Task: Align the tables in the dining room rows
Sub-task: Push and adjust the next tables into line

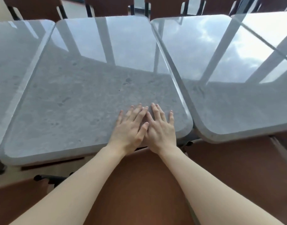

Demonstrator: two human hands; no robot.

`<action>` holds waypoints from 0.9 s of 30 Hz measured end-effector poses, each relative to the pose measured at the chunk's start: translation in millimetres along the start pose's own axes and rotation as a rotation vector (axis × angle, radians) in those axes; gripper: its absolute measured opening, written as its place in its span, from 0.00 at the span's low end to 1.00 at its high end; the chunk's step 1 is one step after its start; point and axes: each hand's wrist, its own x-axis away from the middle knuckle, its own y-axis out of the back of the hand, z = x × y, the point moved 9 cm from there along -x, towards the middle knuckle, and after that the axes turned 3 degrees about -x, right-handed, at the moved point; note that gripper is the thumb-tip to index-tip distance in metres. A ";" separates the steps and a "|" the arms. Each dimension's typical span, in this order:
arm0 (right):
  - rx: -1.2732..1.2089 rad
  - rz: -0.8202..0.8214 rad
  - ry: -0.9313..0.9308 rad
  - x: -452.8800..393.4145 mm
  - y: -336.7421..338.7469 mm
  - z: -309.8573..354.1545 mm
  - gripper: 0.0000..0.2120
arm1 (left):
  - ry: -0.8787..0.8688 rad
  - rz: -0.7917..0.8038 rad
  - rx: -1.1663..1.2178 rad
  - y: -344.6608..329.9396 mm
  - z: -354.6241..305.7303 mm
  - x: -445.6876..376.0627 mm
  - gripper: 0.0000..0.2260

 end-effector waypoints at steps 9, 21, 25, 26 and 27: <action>-0.023 -0.120 -0.018 1.5 3.1 -1.7 0.30 | 0.003 -0.049 -0.093 -5.2 4.8 5.4 0.30; -0.081 0.083 -0.017 -0.8 -0.9 -2.9 0.30 | 0.027 -0.058 -0.120 -4.4 3.2 4.0 0.32; -0.240 0.239 -0.023 5.4 16.0 -9.6 0.27 | 0.026 -0.038 -0.168 -7.2 5.3 4.1 0.33; -0.342 0.234 -0.046 16.6 27.7 -13.2 0.26 | 0.042 -0.016 -0.185 -8.0 7.3 3.1 0.34; -0.445 0.218 -0.071 33.1 40.0 -17.8 0.24 | 0.077 0.014 -0.194 -8.2 7.6 3.5 0.35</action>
